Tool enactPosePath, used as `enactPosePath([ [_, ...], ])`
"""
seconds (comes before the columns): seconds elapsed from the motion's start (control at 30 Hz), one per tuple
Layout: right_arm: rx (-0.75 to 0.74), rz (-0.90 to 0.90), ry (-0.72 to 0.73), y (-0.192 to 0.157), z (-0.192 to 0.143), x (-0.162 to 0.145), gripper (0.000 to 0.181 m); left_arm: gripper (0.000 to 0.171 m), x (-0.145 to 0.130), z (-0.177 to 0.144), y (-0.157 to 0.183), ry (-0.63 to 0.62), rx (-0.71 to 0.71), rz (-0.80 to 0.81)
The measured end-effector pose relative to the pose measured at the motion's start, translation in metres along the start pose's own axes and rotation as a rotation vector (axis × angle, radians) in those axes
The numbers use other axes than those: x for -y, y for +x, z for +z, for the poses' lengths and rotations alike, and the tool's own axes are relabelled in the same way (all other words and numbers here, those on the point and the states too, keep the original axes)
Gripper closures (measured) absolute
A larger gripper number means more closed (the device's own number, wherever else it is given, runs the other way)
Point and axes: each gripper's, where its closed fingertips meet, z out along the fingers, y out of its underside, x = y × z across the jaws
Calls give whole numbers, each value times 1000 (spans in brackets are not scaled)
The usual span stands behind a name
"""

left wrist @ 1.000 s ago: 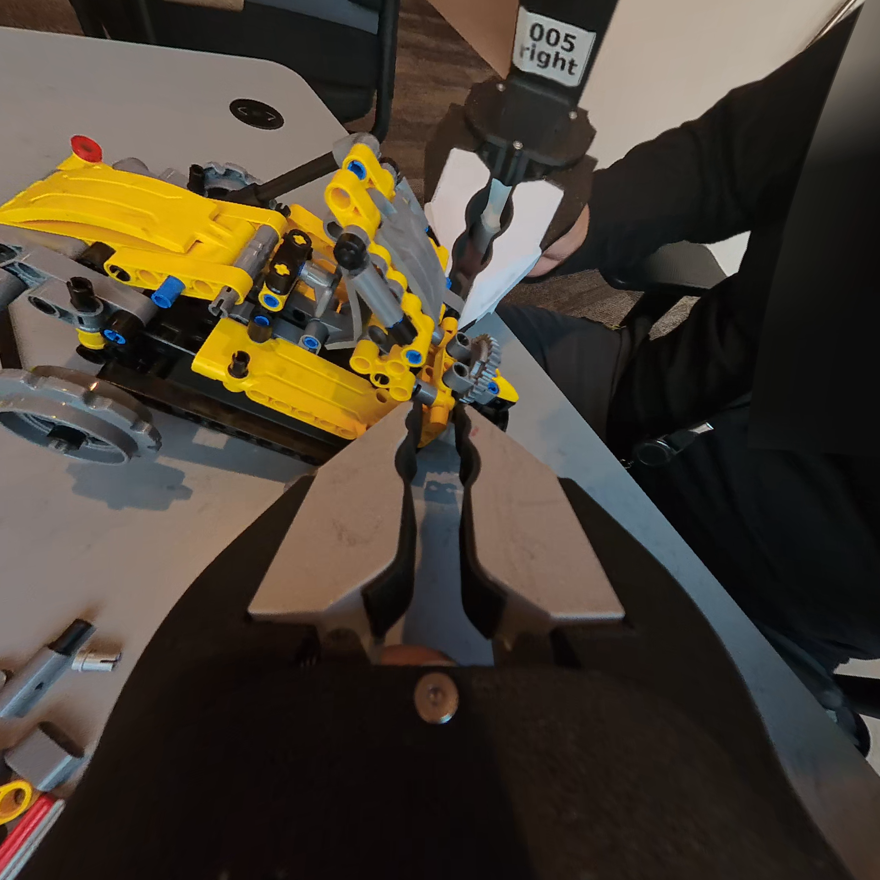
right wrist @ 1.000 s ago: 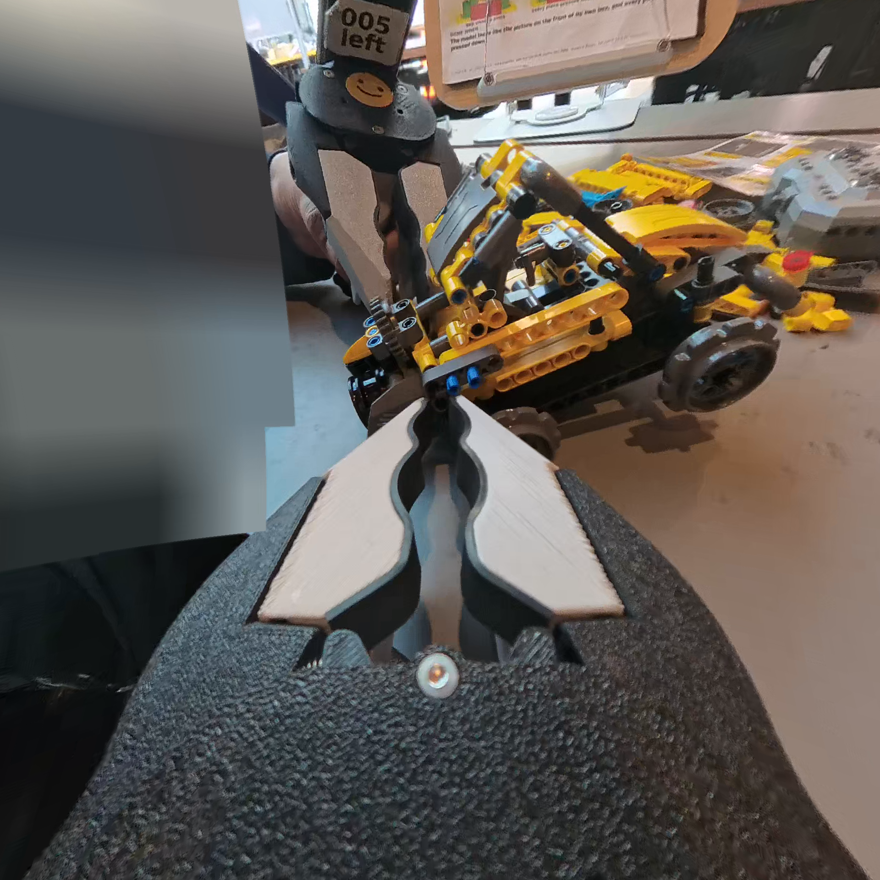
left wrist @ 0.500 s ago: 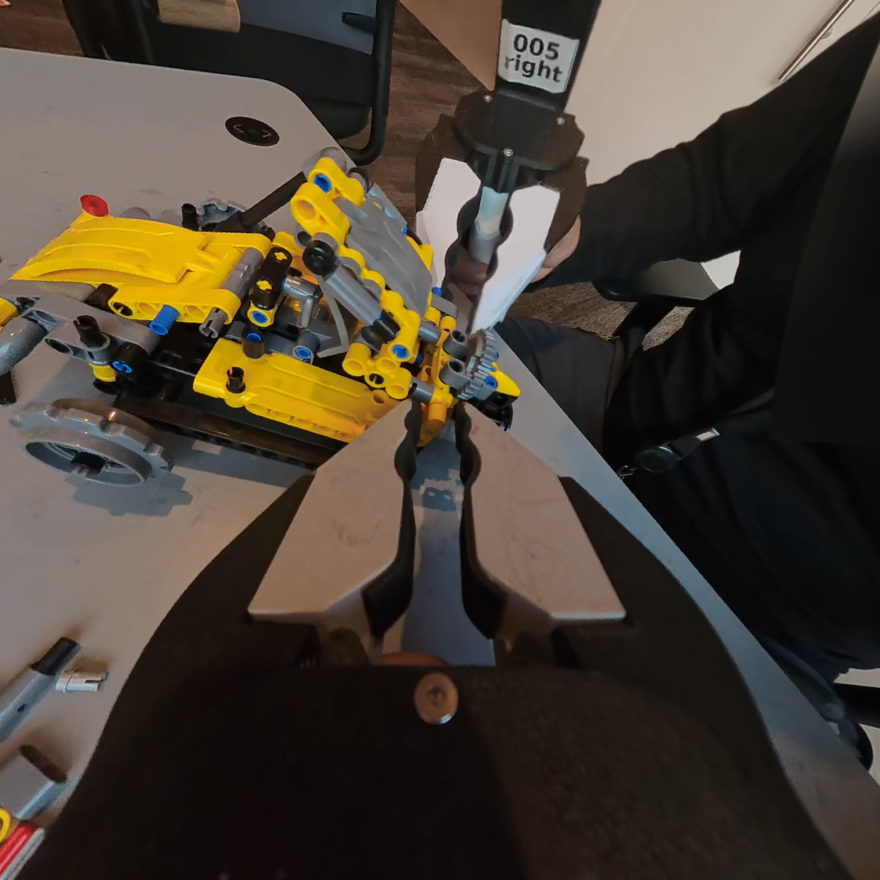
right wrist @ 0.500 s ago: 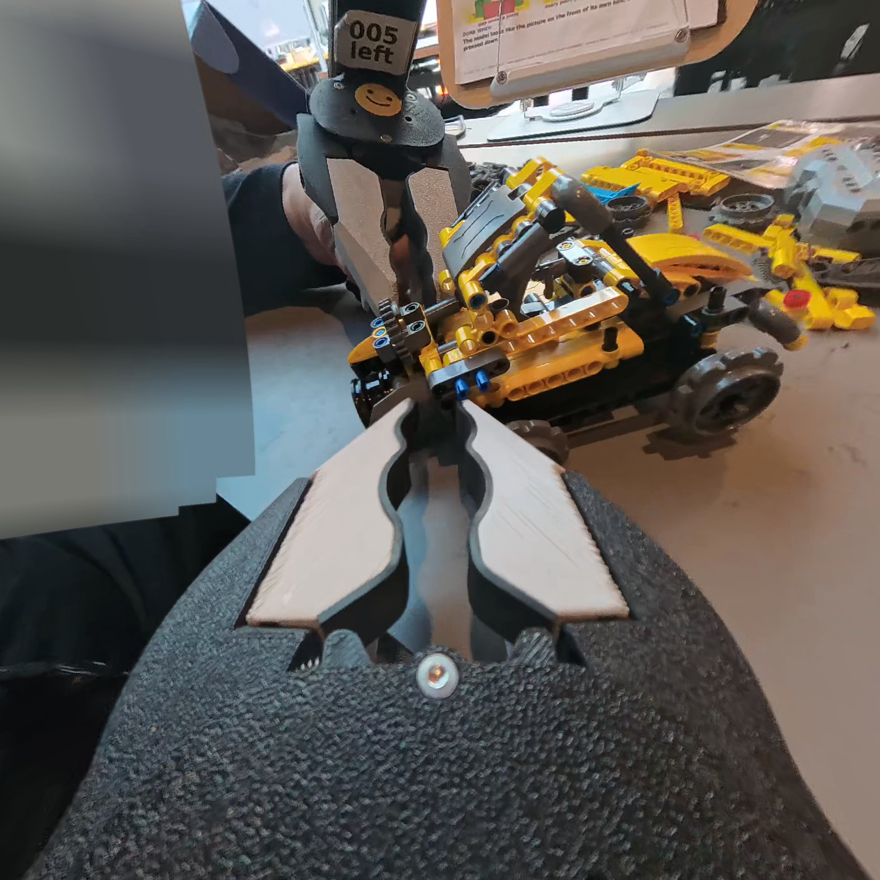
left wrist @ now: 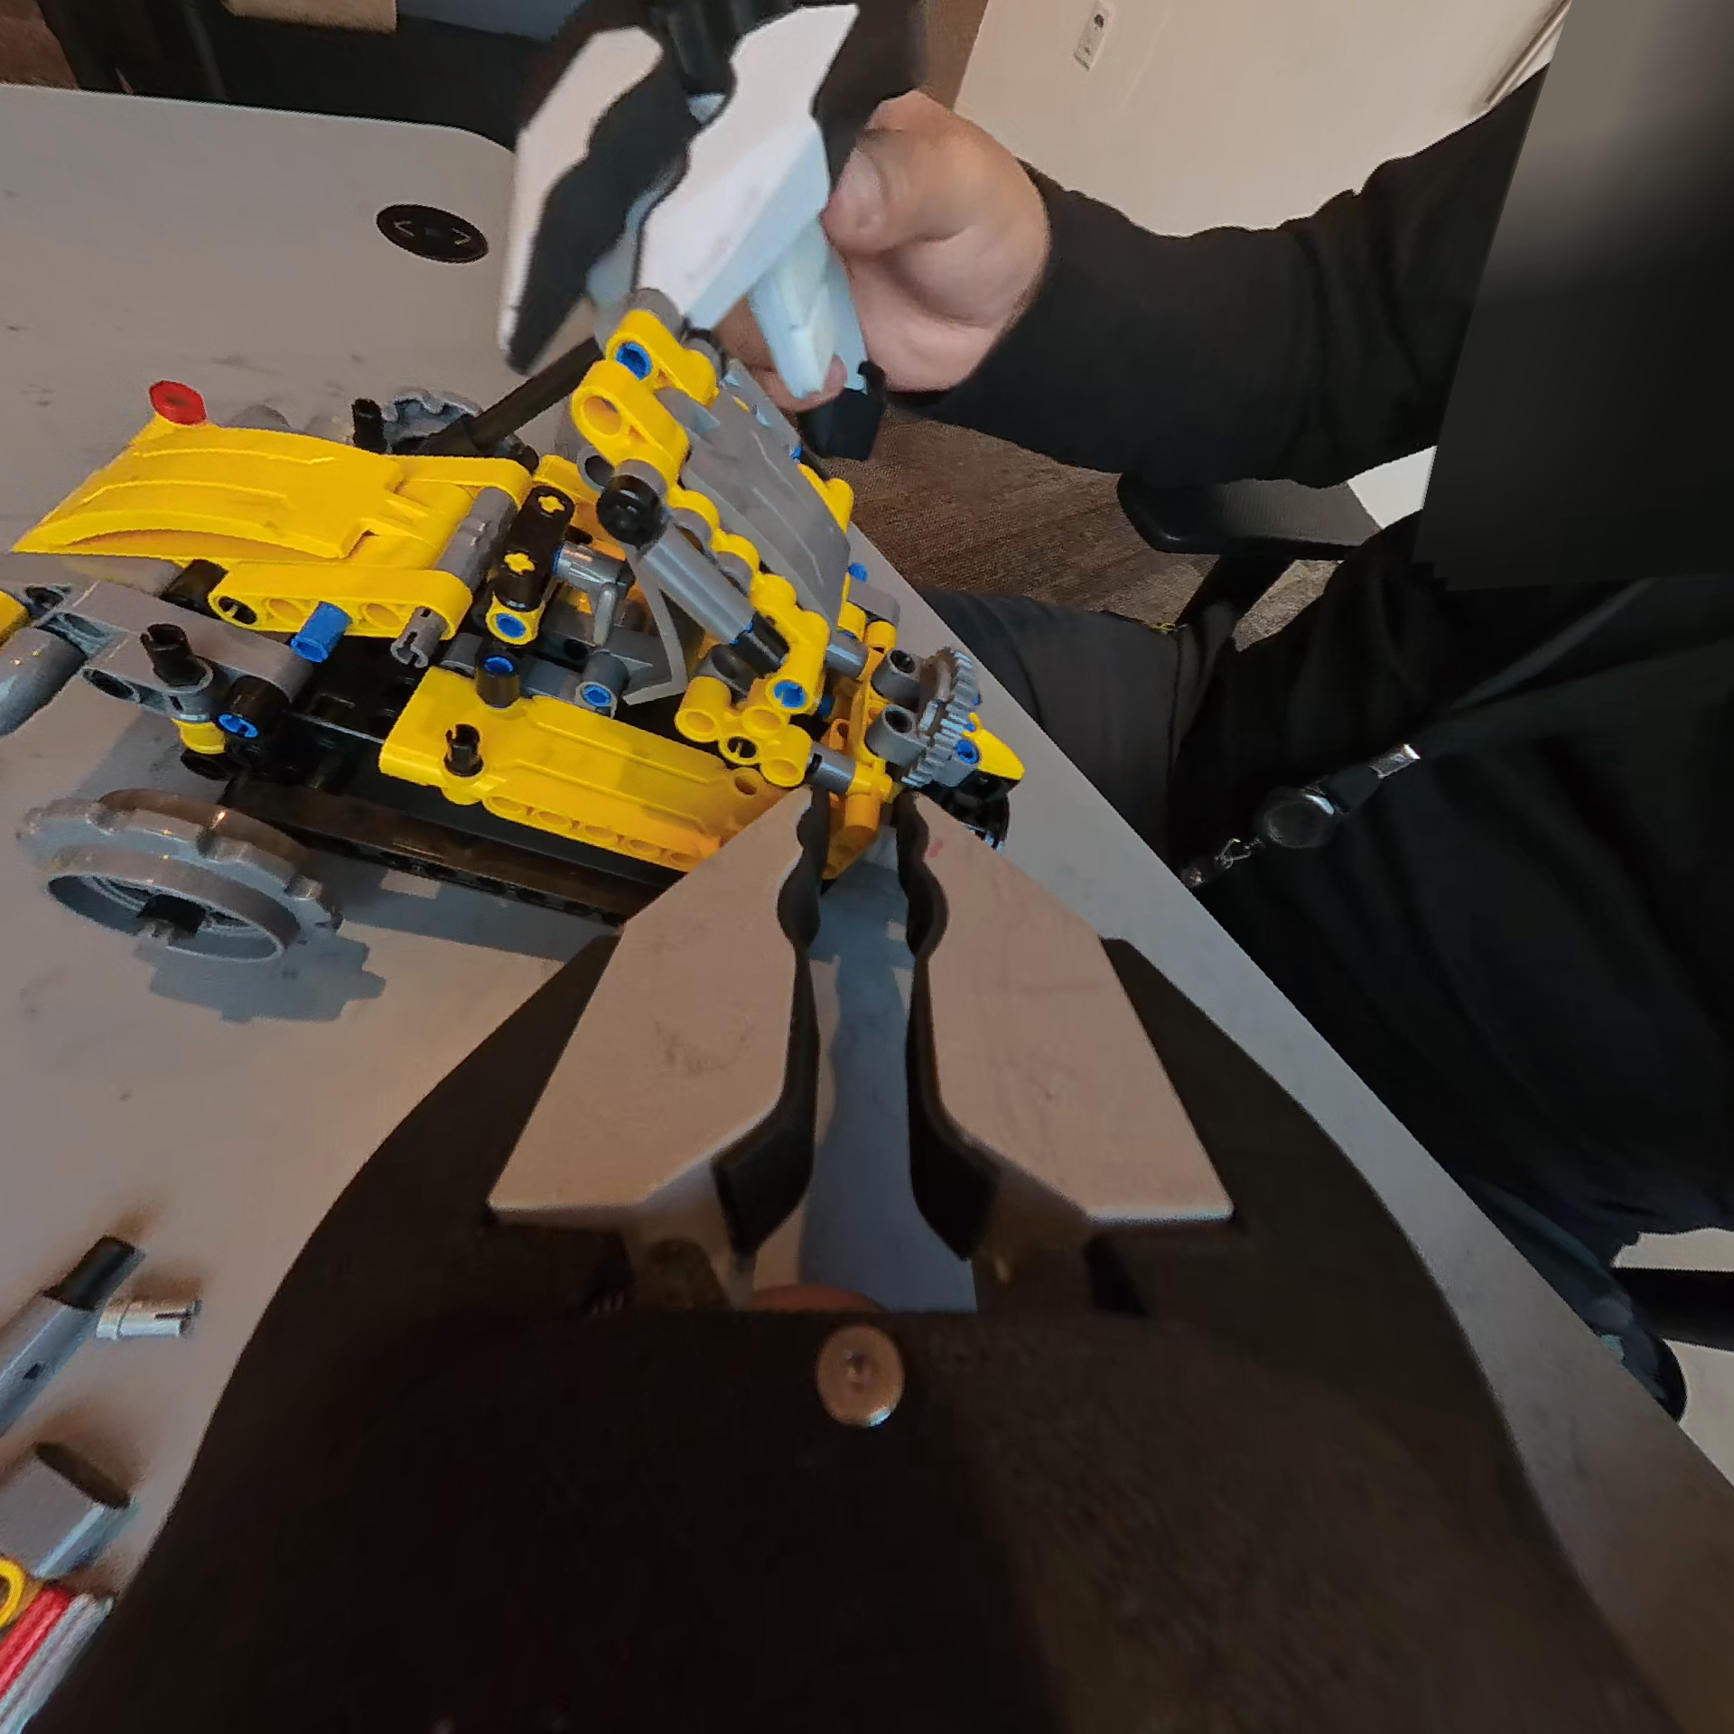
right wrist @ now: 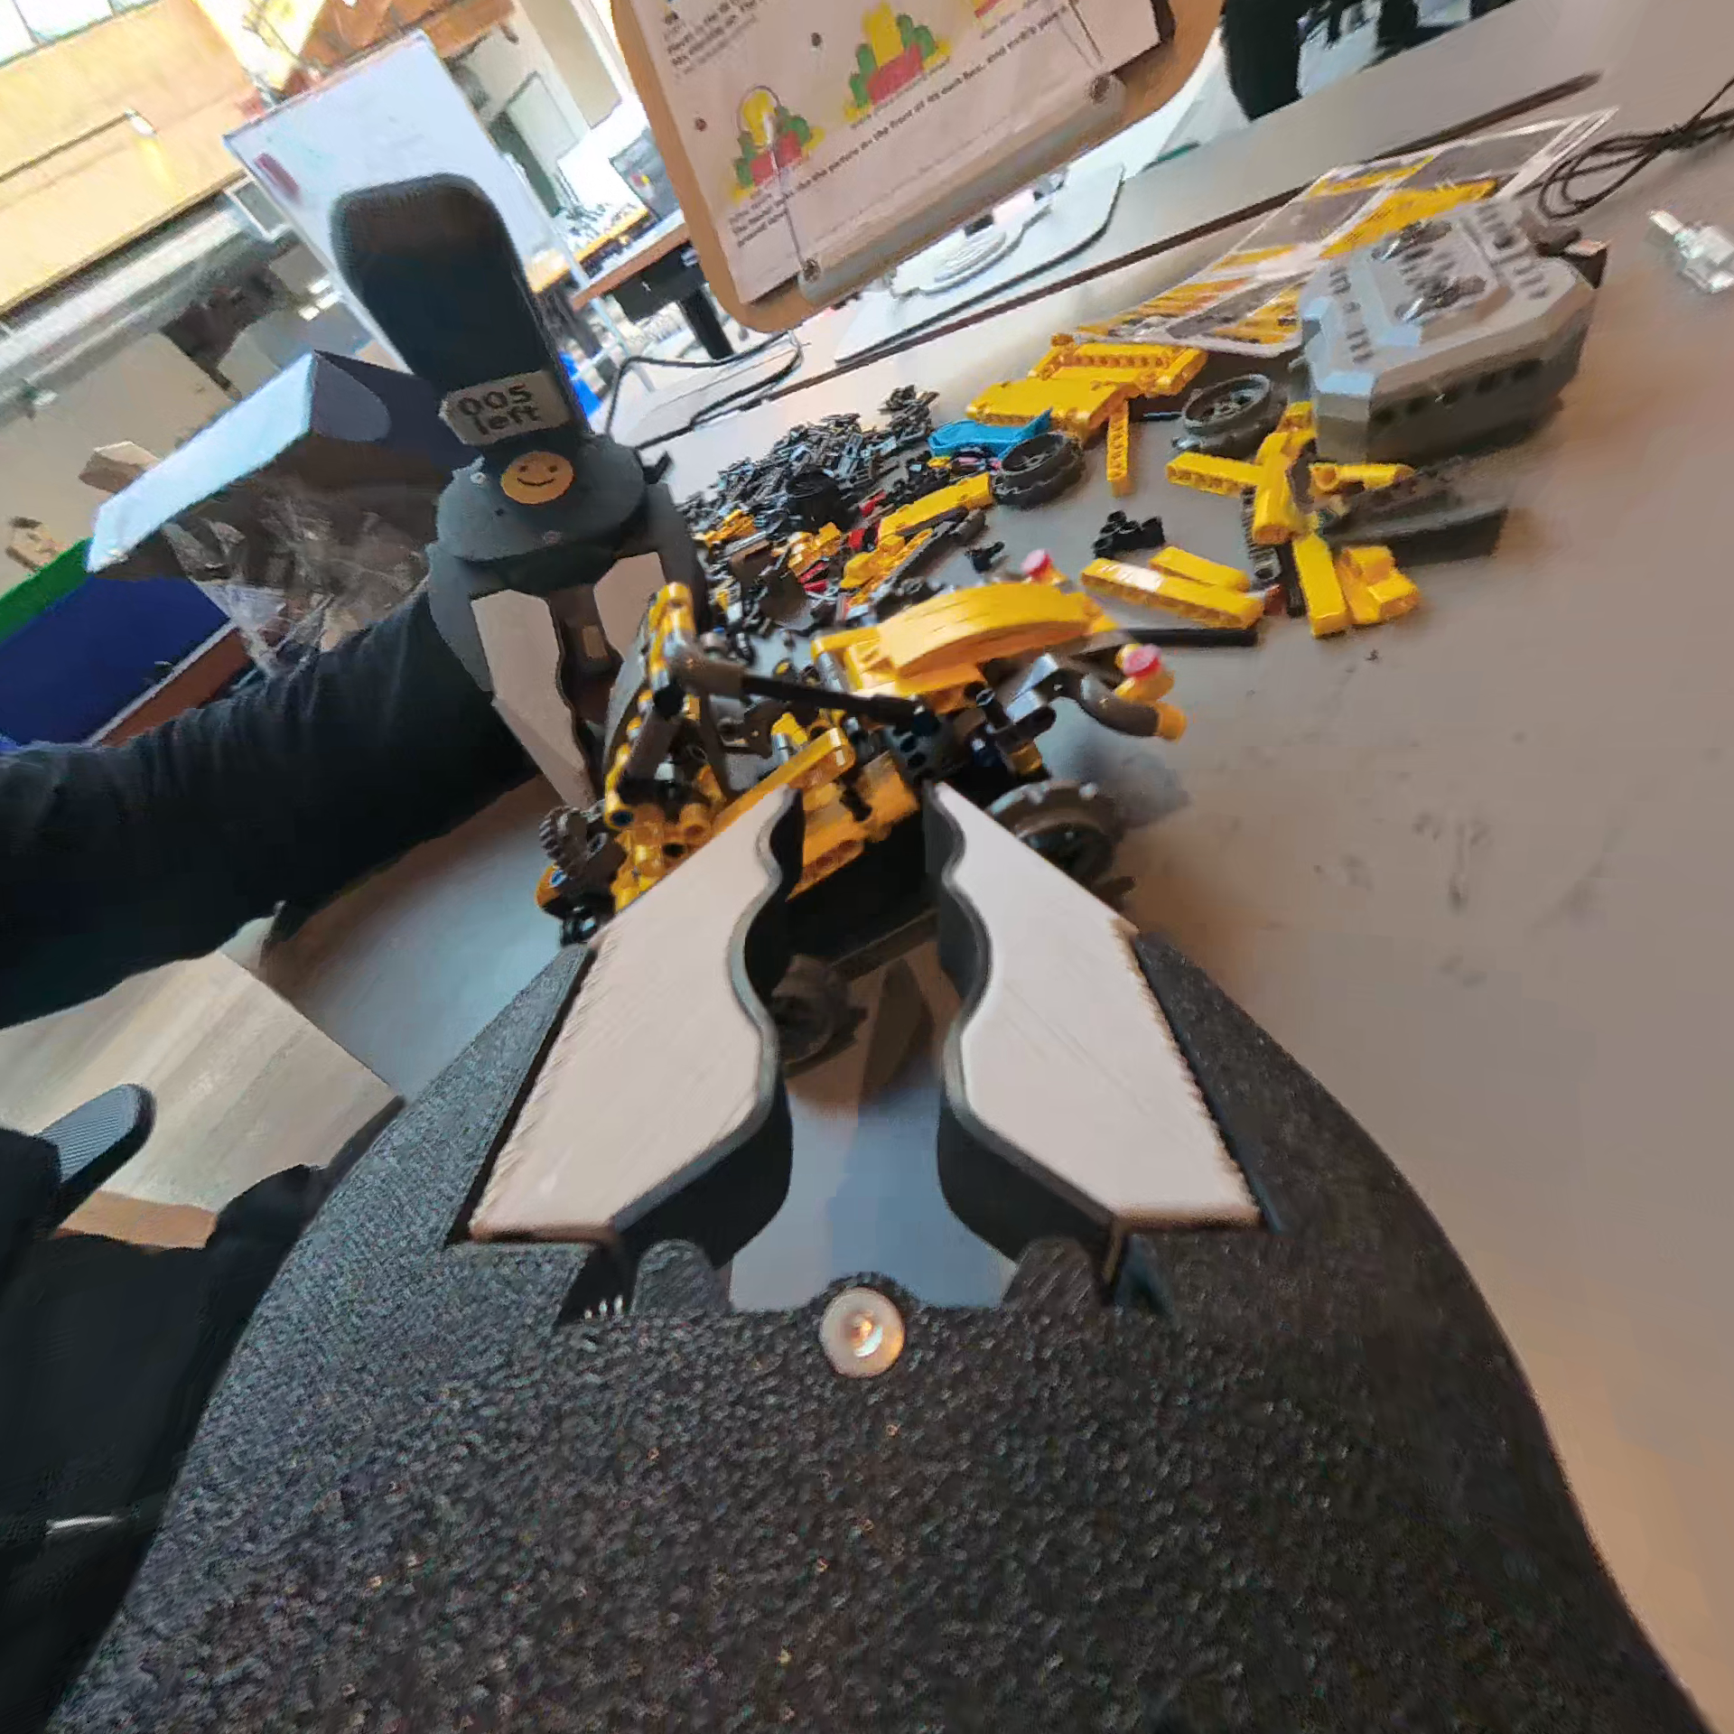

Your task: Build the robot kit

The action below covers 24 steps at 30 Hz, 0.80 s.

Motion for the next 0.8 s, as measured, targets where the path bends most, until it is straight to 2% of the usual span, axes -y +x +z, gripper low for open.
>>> enactPosePath([
  [0.07,-19,-63,-26,10,5,2,153,160,0,0,0,3,-6,-7],
  [0.13,96,-90,-87,-3,11,-4,163,160,2,-1,-1,11,-15,-25],
  [0.17,132,-91,-111,-7,14,-5,162,160,2,-2,-1,16,-21,-31],
  [0.23,108,-132,-125,-3,16,-1,158,160,3,-3,0,21,-33,-42],
  [0.3,50,-106,-150,10,18,1,174,160,2,-4,1,15,-42,-46],
  [0.33,73,-50,-185,10,20,-2,179,158,1,-5,3,3,-51,-48],
  [0.4,120,17,-218,4,24,-7,170,146,-1,-11,8,-44,-61,-58],
  [0.47,114,21,-237,3,27,-11,161,138,-3,-19,6,-102,-12,-46],
  [0.57,162,48,-214,-8,31,-5,159,126,-6,-28,3,-196,41,-57],
  [0.6,162,53,-219,-9,33,-6,159,117,-7,-31,5,-218,43,-72],
  [0.67,169,96,-222,-8,40,-7,157,98,-7,-35,11,-238,26,-117],
  [0.73,187,125,-214,-11,45,-7,156,98,-7,-34,15,-248,34,-152],
  [0.8,159,111,-235,-9,49,-10,155,88,-6,-27,24,-247,5,-153],
])
